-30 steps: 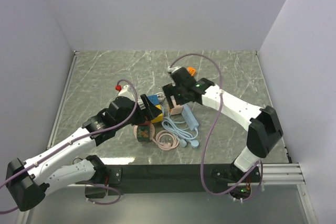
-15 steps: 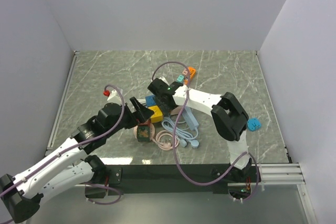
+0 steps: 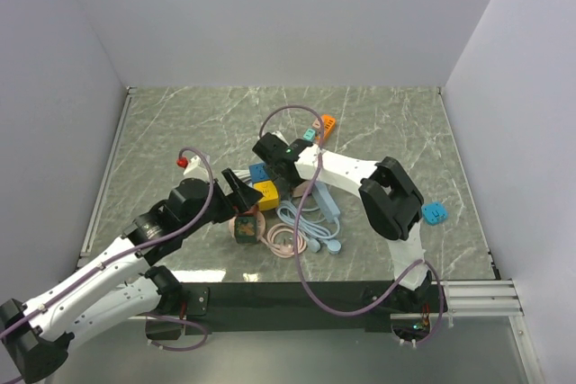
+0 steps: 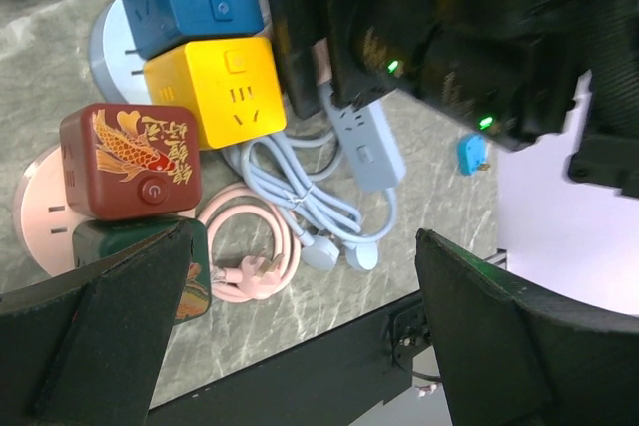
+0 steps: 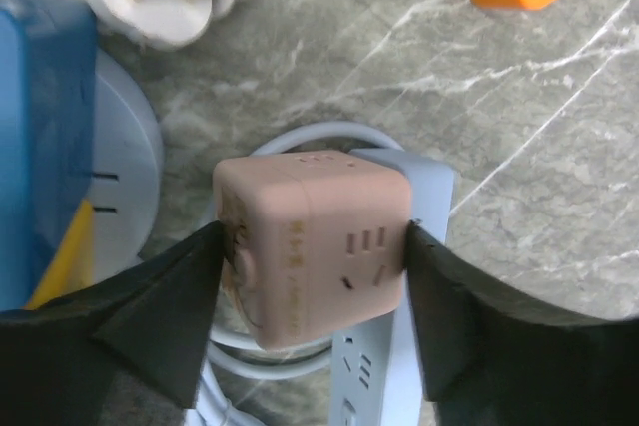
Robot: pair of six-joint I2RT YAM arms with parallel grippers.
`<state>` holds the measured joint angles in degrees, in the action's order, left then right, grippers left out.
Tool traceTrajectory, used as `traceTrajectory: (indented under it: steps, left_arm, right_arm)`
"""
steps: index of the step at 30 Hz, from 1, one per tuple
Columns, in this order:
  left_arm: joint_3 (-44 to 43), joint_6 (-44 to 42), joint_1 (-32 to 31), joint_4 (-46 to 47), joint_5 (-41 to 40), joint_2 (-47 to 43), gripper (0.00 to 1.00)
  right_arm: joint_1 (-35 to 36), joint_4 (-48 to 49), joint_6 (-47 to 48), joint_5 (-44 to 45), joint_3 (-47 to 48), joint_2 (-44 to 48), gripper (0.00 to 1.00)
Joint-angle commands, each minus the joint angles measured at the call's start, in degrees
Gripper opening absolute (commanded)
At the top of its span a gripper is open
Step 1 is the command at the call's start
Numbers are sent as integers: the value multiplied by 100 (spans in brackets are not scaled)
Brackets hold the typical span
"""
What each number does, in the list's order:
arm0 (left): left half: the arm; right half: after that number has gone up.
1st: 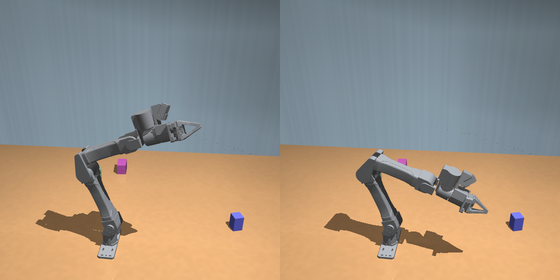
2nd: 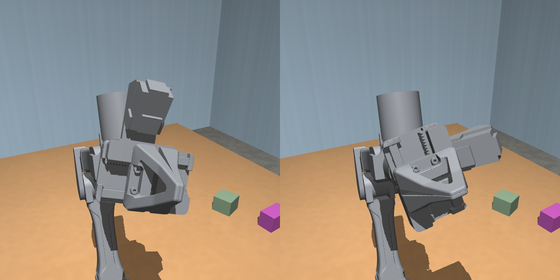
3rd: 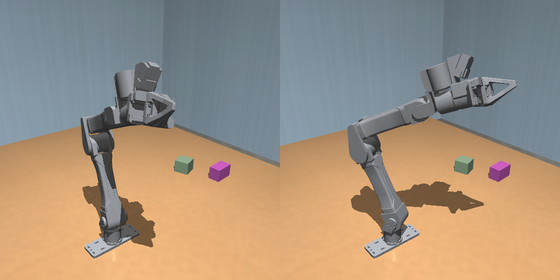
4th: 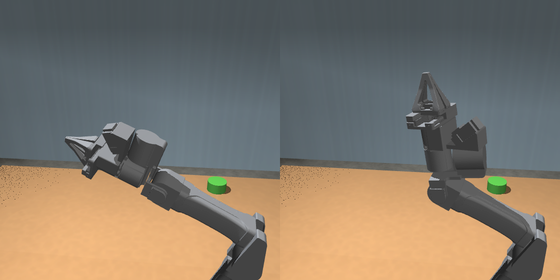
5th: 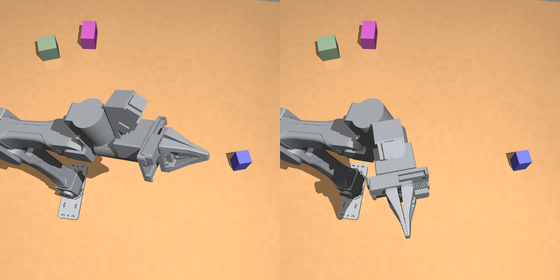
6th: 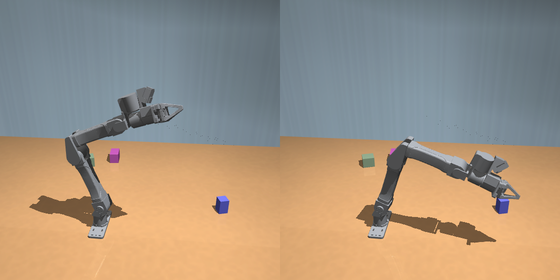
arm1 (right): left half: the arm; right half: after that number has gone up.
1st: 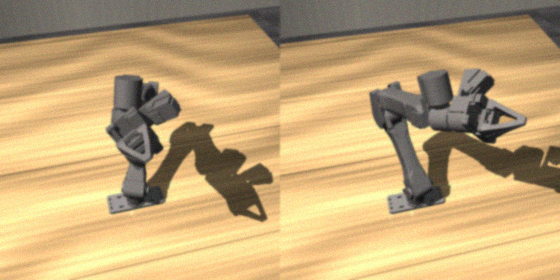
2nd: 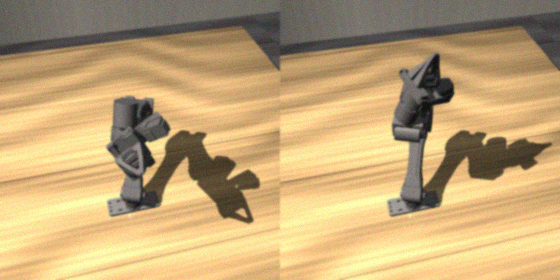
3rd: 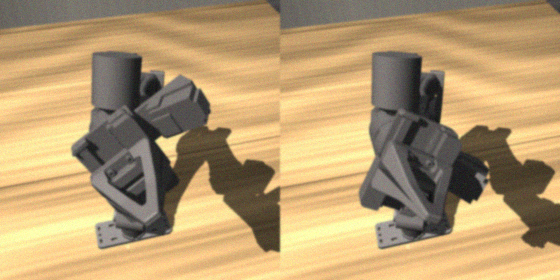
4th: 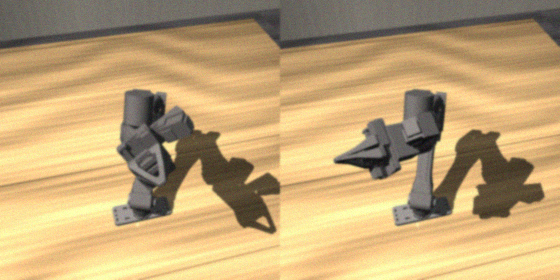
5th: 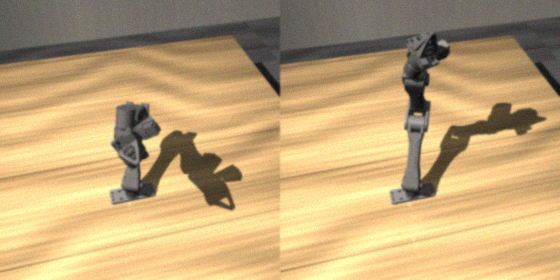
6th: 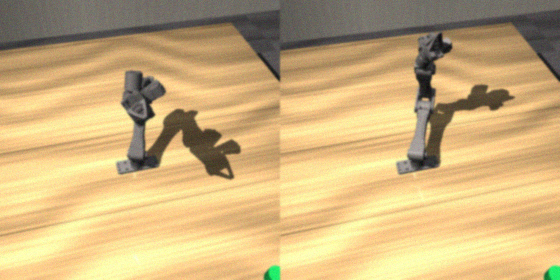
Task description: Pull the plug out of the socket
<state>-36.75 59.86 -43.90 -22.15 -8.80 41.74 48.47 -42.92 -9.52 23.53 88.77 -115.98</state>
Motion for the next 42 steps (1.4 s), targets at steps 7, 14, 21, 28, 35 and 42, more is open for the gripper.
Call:
traceTrajectory:
  steps: [7,14,21,28,35,42]
  left_arm:
    - [-69,-26,22,141,132,115,100]
    - [-51,-141,22,396,361,387,99]
    - [-420,-422,22,869,765,1239,99]
    - [-412,-624,13,2168,1353,2223,99]
    - [-236,-300,-13,3987,2075,2857,100]
    - [-157,26,-5,4709,2558,3332,99]
  right_arm:
    - [-873,125,-726,-1718,-96,110,11]
    - [-1980,90,-1139,-3054,-422,927,0]
    - [-3097,1335,-2630,-5514,-1484,1789,0]
    - [-3836,3208,-4232,-7238,-2741,2501,0]
    - [-4082,4509,-5296,-7723,-3445,2958,0]
    - [-4152,5916,-6430,-8065,-3762,3152,0]
